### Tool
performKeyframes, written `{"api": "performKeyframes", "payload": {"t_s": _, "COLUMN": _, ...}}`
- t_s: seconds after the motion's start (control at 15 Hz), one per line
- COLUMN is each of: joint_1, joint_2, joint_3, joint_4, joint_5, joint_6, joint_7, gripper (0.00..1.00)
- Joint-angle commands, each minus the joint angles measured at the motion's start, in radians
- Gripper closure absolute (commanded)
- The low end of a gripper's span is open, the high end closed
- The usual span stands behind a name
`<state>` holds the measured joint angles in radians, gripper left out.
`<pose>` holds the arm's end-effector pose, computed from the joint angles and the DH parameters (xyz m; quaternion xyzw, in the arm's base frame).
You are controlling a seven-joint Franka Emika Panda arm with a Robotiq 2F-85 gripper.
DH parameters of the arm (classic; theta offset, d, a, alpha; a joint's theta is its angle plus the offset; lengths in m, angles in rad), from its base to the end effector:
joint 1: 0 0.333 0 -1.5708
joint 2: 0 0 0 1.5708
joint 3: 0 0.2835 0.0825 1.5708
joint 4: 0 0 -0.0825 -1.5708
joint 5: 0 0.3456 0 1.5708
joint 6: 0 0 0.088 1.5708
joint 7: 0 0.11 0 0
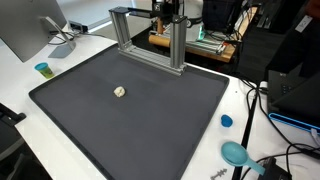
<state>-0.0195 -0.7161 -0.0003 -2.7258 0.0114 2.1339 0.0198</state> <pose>0.3249 -0.0059 0.4306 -0.9978 0.0225 -0.0621 0.0051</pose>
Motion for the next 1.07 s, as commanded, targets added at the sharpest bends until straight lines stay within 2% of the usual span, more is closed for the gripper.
{"api": "performKeyframes", "payload": {"t_s": 0.0, "joint_1": 0.027, "joint_2": -0.016, "joint_3": -0.035, "joint_4": -0.003, "joint_5": 0.004, "joint_6": -0.019, "joint_7": -0.091, "gripper": 0.08}}
{"api": "performKeyframes", "payload": {"t_s": 0.07, "joint_1": 0.029, "joint_2": -0.015, "joint_3": -0.041, "joint_4": -0.001, "joint_5": 0.006, "joint_6": -0.023, "joint_7": -0.109, "gripper": 0.27}}
{"api": "performKeyframes", "payload": {"t_s": 0.13, "joint_1": 0.032, "joint_2": -0.012, "joint_3": -0.048, "joint_4": 0.001, "joint_5": 0.008, "joint_6": -0.026, "joint_7": -0.129, "gripper": 0.38}}
{"api": "performKeyframes", "payload": {"t_s": 0.27, "joint_1": 0.035, "joint_2": -0.011, "joint_3": -0.055, "joint_4": 0.002, "joint_5": 0.009, "joint_6": -0.027, "joint_7": -0.149, "gripper": 0.49}}
{"api": "performKeyframes", "payload": {"t_s": 0.4, "joint_1": 0.029, "joint_2": -0.006, "joint_3": -0.057, "joint_4": 0.005, "joint_5": 0.005, "joint_6": -0.028, "joint_7": -0.151, "gripper": 0.65}}
{"api": "performKeyframes", "payload": {"t_s": 0.6, "joint_1": 0.022, "joint_2": 0.005, "joint_3": -0.055, "joint_4": 0.016, "joint_5": 0.01, "joint_6": -0.04, "joint_7": -0.132, "gripper": 0.7}}
{"api": "performKeyframes", "payload": {"t_s": 1.0, "joint_1": 0.002, "joint_2": -0.012, "joint_3": -0.014, "joint_4": 0.019, "joint_5": 0.017, "joint_6": -0.011, "joint_7": 0.007, "gripper": 0.71}}
